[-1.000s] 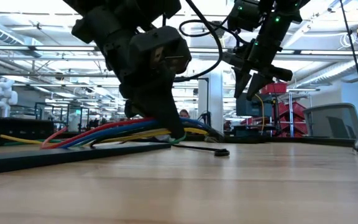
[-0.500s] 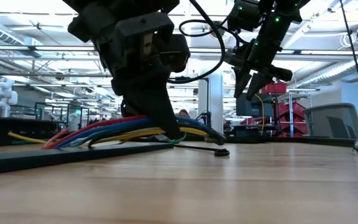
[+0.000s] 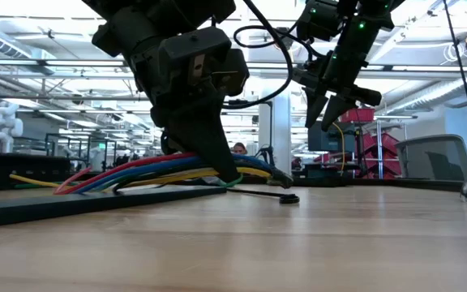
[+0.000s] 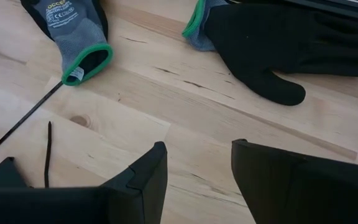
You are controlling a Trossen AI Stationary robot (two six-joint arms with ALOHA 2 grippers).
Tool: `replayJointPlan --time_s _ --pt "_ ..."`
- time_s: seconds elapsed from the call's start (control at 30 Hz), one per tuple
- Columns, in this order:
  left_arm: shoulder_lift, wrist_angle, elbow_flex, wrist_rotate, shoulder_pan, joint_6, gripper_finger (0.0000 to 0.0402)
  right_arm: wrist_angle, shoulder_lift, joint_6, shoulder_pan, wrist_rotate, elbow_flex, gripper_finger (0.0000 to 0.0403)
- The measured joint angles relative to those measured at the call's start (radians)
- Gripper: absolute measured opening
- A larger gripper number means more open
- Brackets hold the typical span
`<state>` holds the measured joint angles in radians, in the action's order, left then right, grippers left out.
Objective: Ziptie cables
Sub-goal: Insert the cable wire into the black zip tie
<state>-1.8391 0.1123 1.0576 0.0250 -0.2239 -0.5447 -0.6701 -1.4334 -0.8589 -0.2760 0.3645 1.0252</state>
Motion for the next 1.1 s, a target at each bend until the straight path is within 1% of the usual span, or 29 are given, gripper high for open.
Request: replayJointPlan --time_s 0.43,0.47,0.57,0.63,0.7,0.77,0.87,0.97,1.03,1.1 --pt "-0.081 -0.023 0.003 0.06 0.002 -0.01 0.0018 0.008 0.0 -0.017 0.0 -0.01 0.0 0.0164" --pt "-0.083 -0.017 0.004 0.06 0.002 -0.018 0.0018 0.008 0.0 -0.019 0.0 -0.029 0.0 0.0164" --pt "-0.084 0.008 0.006 0.057 0.002 -0.022 0.0018 0.002 -0.001 -0.017 0.007 -0.146 0.0 0.0164" --pt "-0.084 0.011 0.006 0.055 0.003 -0.019 0.0018 -0.029 -0.003 -0.004 0.026 -0.205 0.0 0.0163" --pt "-0.085 0.016 0.005 0.058 0.008 -0.025 0.0017 -0.079 -0.005 0.004 0.054 -0.234 0.0 0.0159" --pt "-0.085 0.021 0.006 0.07 0.01 -0.026 0.0017 -0.12 -0.005 0.002 0.093 -0.242 0.0 0.0155" --pt "-0.085 0.028 0.005 0.077 0.01 -0.026 0.0017 -0.145 -0.008 -0.057 0.156 -0.27 -0.008 0.0147" --pt "-0.086 0.032 0.005 0.077 0.012 -0.026 0.0017 -0.109 -0.038 -0.167 0.213 -0.319 -0.041 0.0135" --pt "-0.086 0.034 0.004 0.077 0.012 -0.027 0.0017 -0.008 -0.078 -0.253 0.254 -0.336 -0.073 0.0127" --pt "-0.087 0.035 0.003 0.077 0.012 -0.027 0.0017 0.143 -0.129 -0.325 0.29 -0.364 -0.098 0.012"
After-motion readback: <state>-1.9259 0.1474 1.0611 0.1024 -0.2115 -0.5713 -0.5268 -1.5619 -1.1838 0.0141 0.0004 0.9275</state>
